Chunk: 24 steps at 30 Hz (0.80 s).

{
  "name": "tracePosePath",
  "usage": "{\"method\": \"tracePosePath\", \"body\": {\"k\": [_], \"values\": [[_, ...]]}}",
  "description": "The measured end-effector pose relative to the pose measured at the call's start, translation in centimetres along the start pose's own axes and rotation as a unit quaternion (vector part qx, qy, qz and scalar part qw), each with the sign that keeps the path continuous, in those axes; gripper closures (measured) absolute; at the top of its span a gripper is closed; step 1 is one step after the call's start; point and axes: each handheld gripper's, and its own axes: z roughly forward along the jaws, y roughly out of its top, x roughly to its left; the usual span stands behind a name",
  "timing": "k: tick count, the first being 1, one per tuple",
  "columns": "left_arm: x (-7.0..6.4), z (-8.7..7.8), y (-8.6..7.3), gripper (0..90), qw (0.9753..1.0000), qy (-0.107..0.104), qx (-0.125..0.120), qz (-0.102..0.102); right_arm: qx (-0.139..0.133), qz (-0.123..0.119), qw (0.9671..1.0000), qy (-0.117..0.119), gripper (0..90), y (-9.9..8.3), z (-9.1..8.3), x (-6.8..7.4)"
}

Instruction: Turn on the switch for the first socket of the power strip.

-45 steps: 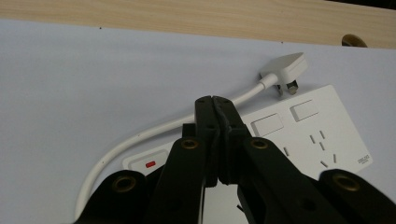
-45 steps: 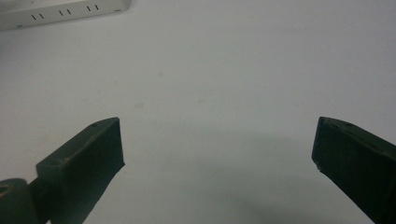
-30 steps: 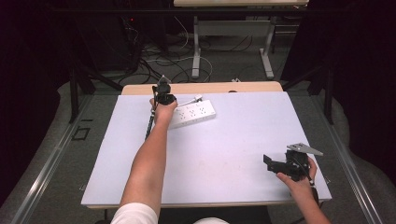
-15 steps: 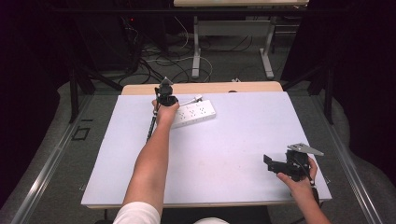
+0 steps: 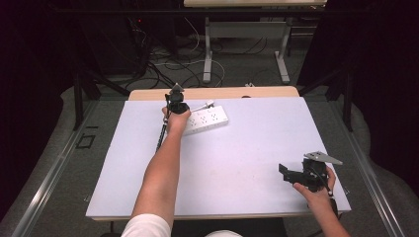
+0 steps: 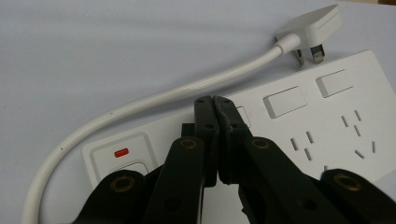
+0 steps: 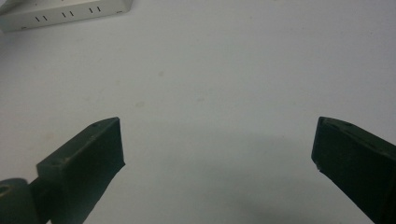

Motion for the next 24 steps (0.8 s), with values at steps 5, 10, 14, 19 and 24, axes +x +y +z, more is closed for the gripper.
{"method": "tracePosePath", "body": {"k": [5,10,14,19,24], "values": [[-0.11,0.00,-0.05,88.2,1.0000,0.004,-0.002,0.000,-0.004,0.002,1.0000,-0.002,1.5,0.00,0.03,0.14],[-0.05,-0.03,-0.07,88.5,1.0000,0.003,-0.001,0.001,-0.003,0.002,1.0000,0.000,1.5,0.00,0.04,0.12],[0.04,-0.03,-0.16,88.9,1.0000,0.000,-0.004,0.002,0.000,0.001,1.0000,0.002,1.5,0.03,-0.02,0.11],[0.28,0.02,-0.30,89.6,0.9999,-0.007,-0.007,0.007,0.004,-0.001,1.0000,0.000,1.5,0.06,-0.08,0.13],[0.24,0.12,-0.45,89.9,0.9999,0.000,-0.007,0.010,0.004,-0.001,1.0000,0.001,1.5,0.05,-0.06,0.14]]}}
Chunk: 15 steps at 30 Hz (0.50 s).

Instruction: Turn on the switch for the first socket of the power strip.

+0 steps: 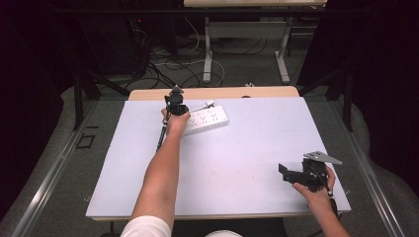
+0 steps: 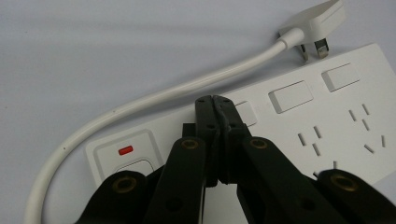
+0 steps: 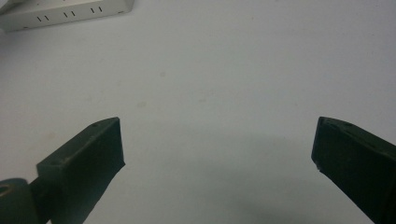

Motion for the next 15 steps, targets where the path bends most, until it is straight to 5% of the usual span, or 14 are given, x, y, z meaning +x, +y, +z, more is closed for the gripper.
{"method": "tracePosePath", "body": {"k": [15], "values": [[-0.07,-0.04,0.00,89.9,1.0000,0.001,0.001,-0.005,-0.001,0.003,1.0000,0.002,1.5,-0.01,0.13,-0.01]]}}
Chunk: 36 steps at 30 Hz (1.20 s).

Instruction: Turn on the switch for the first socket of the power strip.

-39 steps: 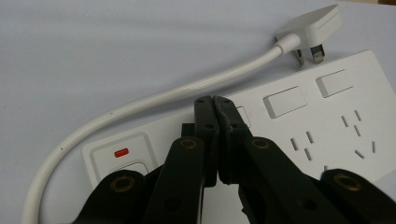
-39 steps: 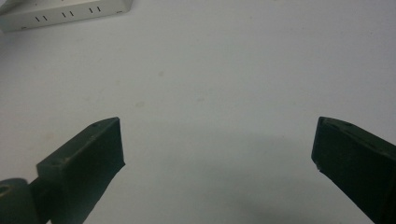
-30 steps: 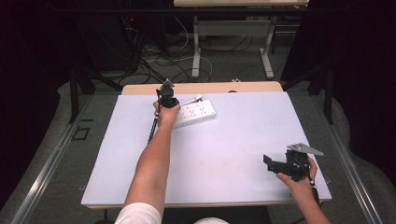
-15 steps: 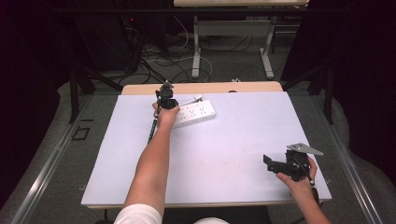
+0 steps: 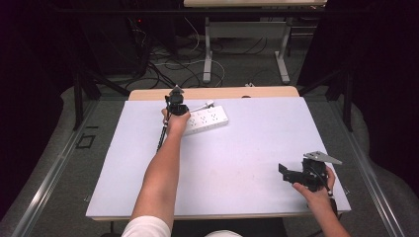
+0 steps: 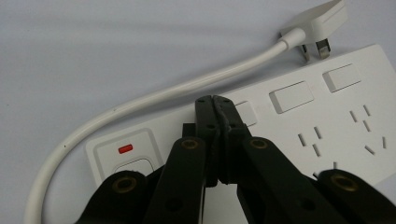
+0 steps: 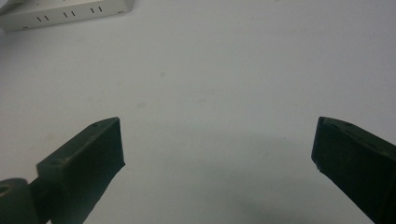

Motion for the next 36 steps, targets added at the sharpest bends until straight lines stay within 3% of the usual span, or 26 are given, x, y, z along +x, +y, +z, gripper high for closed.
{"method": "tracePosePath", "body": {"k": [27,36], "values": [[0.4,-1.8,0.2,88.4,0.9999,0.006,-0.010,0.008,-0.001,-0.005,1.0000,0.002,1.7,0.0,0.1,-0.1],[0.5,-2.6,0.3,82.0,0.9998,-0.005,-0.019,0.007,-0.001,-0.003,1.0000,0.002,1.7,0.1,0.1,0.0]]}}
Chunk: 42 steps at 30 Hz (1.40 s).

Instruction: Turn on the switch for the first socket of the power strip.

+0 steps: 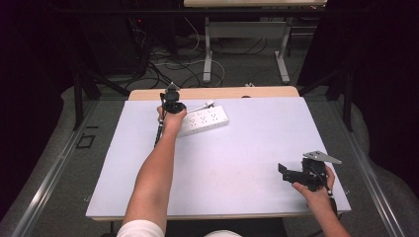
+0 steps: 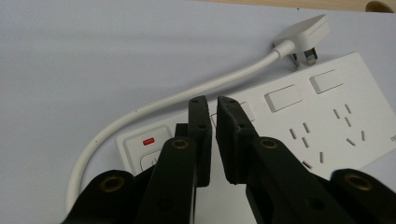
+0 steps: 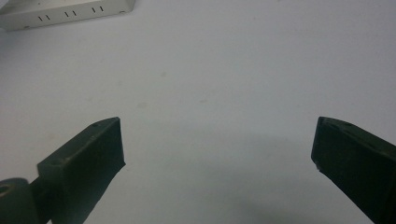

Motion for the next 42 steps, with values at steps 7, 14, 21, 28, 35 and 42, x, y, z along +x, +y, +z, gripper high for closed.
{"method": "tracePosePath", "body": {"k": [7,14,21,28,35,42], "values": [[0.1,-1.0,0.1,76.4,0.9999,-0.007,-0.009,0.004,-0.002,-0.001,1.0000,0.000,1.7,0.0,0.0,0.0],[0.0,-2.2,0.2,69.9,0.9995,-0.017,-0.027,0.006,-0.005,-0.002,1.0000,-0.001,1.7,0.0,0.1,0.1],[-0.1,-3.1,0.0,62.7,0.9991,-0.030,-0.028,0.012,-0.006,-0.002,1.0000,-0.002,1.7,0.1,0.0,0.1],[-0.7,-3.7,-0.2,55.9,0.9981,-0.050,-0.030,0.020,-0.005,-0.008,0.9999,0.002,1.7,0.1,-0.1,0.0],[-1.4,-4.3,-0.6,48.4,0.9977,-0.051,-0.030,0.034,-0.008,-0.006,0.9999,-0.002,1.7,0.1,-0.1,0.0],[-1.6,-5.0,-1.1,43.5,0.9966,-0.041,-0.036,0.062,-0.011,-0.007,0.9999,-0.001,1.7,0.2,-0.1,0.0]]}}
